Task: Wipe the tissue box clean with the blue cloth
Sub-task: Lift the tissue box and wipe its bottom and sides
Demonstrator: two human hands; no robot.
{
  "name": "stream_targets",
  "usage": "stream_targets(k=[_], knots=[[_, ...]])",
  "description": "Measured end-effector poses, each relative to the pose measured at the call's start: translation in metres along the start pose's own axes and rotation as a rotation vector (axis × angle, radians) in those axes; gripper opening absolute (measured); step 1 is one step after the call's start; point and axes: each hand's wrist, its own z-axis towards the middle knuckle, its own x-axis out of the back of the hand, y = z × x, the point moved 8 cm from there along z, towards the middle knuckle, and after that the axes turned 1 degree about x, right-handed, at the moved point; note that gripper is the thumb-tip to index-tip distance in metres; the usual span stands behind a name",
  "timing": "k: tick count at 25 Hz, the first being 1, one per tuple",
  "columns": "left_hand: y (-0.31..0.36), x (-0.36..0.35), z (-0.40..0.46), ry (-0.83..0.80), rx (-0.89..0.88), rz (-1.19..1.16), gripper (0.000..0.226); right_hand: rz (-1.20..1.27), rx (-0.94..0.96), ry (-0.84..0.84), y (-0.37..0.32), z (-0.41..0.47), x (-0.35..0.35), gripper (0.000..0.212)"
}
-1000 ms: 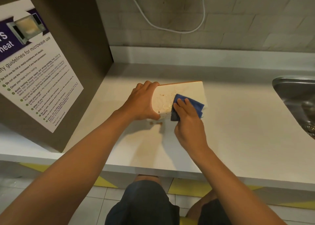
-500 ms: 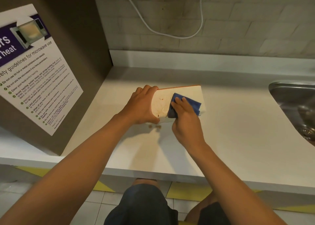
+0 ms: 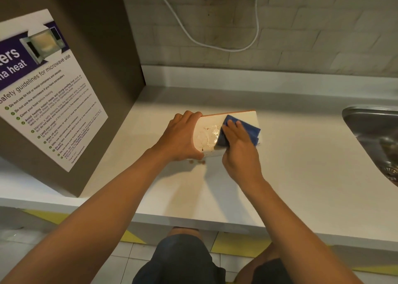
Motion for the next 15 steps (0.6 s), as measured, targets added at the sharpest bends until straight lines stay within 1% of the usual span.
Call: stream_targets(k=[3, 7, 9, 11, 13, 15], knots=[[0.000, 0.001, -0.001, -0.020, -0.019, -0.012, 0.113, -0.011, 0.008, -0.010, 0.018, -0.025, 0.014, 0.054], [0.001, 0.001, -0.002, -0.019, 0.002, 0.009, 0.114, -0.028, -0.083, 0.052, 0.047, 0.009, 0.034, 0.048], [0.002, 0.001, -0.002, -0.017, 0.008, 0.022, 0.114, -0.014, -0.084, 0.057, 0.038, 0.029, 0.028, 0.048], [0.002, 0.001, -0.002, -0.018, 0.011, 0.023, 0.114, 0.020, -0.061, 0.035, 0.021, 0.031, 0.015, 0.051], [0.002, 0.002, -0.001, -0.020, 0.009, 0.022, 0.114, 0.029, -0.016, 0.023, 0.007, 0.012, 0.004, 0.052], [0.004, 0.002, -0.001, -0.026, 0.000, 0.014, 0.112, 0.022, 0.007, 0.030, 0.008, -0.014, 0.003, 0.052]])
